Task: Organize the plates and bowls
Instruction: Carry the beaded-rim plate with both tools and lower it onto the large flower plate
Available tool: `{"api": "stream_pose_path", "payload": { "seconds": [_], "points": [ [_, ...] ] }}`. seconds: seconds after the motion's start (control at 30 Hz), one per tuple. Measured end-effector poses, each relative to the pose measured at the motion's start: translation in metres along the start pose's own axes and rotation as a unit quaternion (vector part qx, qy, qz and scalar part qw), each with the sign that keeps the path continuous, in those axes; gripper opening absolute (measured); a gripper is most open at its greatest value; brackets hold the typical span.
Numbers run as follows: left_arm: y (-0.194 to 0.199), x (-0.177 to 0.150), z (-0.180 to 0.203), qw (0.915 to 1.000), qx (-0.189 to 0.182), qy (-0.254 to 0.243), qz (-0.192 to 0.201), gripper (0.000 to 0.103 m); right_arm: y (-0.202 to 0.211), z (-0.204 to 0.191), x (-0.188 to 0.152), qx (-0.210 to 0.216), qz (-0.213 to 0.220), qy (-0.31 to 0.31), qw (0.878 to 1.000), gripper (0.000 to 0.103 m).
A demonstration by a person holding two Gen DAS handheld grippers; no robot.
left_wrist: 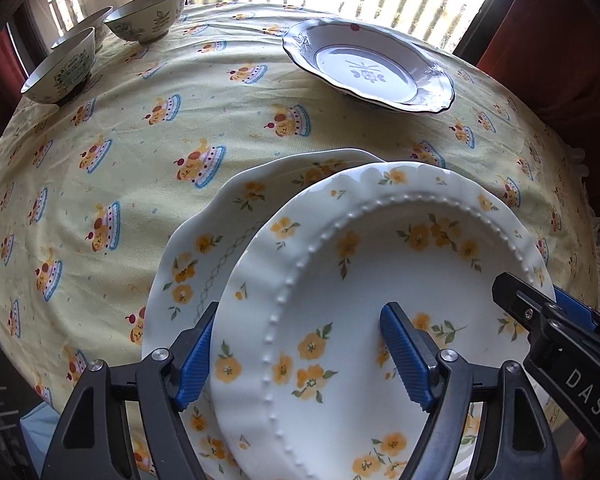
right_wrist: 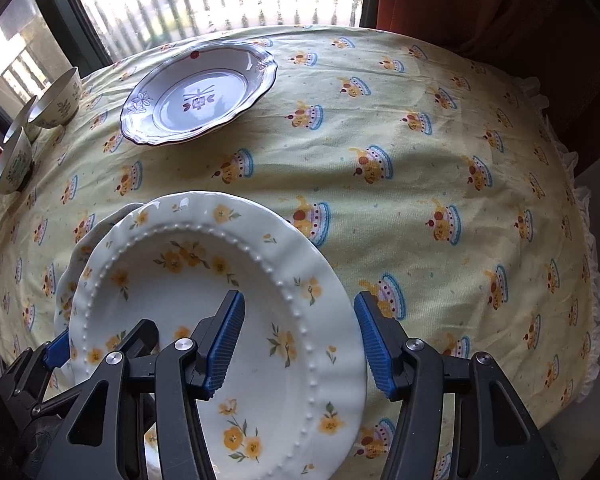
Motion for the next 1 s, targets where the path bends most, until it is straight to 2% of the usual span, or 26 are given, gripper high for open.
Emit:
{"api": "stream_pose_path", "payload": {
  "seconds": [0.17, 0.3, 0.4, 0.53, 0.67, 0.73, 0.9, 1.0],
  "points": [
    [-0.001, -0.001, 0.001, 0.9998, 0.018, -0.003, 0.013, 0.083, -0.003, -0.003, -0.001, 0.002, -0.003, 0.007, 1.000, 0.060],
    [-0.004, -0.001, 0.004, 0.9995, 0.031, 0.000, 0.007, 0.092, -0.004, -0.004, -0.001, 0.003, -0.001, 0.010, 1.000, 0.060],
    [-0.006, 0.000, 0.005, 0.9990, 0.044, 0.004, -0.001, 0.094, -0.005, -0.003, -0.001, 0.004, -0.002, 0.009, 1.000, 0.054],
    [-0.003, -0.003, 0.006, 0.9968, 0.079, -0.012, -0.001, 0.094, -0.003, -0.002, -0.003, 0.013, -0.001, 0.009, 1.000, 0.049],
    [0.002, -0.006, -0.001, 0.9969, 0.077, -0.008, -0.011, 0.093, -0.002, 0.000, -0.009, 0.024, -0.007, -0.002, 1.000, 0.046],
    [0.008, -0.008, -0.006, 0.9970, 0.076, -0.009, -0.008, 0.093, -0.001, 0.002, -0.013, 0.025, -0.011, -0.008, 1.000, 0.040],
    [0.015, -0.008, -0.012, 0.9983, 0.056, -0.012, -0.011, 0.093, -0.004, -0.003, -0.018, 0.019, -0.014, -0.008, 1.000, 0.039],
    [0.015, -0.005, -0.016, 0.9979, 0.061, -0.019, -0.008, 0.091, -0.009, -0.009, -0.018, 0.027, -0.022, -0.018, 0.999, 0.039]
  ]
}}
Point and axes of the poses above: each gripper's, at about its wrist camera, not at the fingertips, and y roughly against the way its jaws point, z to its right, x to its top, the point moved 5 cm from there along -y, roughly the way its jaws point, and after that the axes turned 6 degrees about -z, right-handed, at the moved point
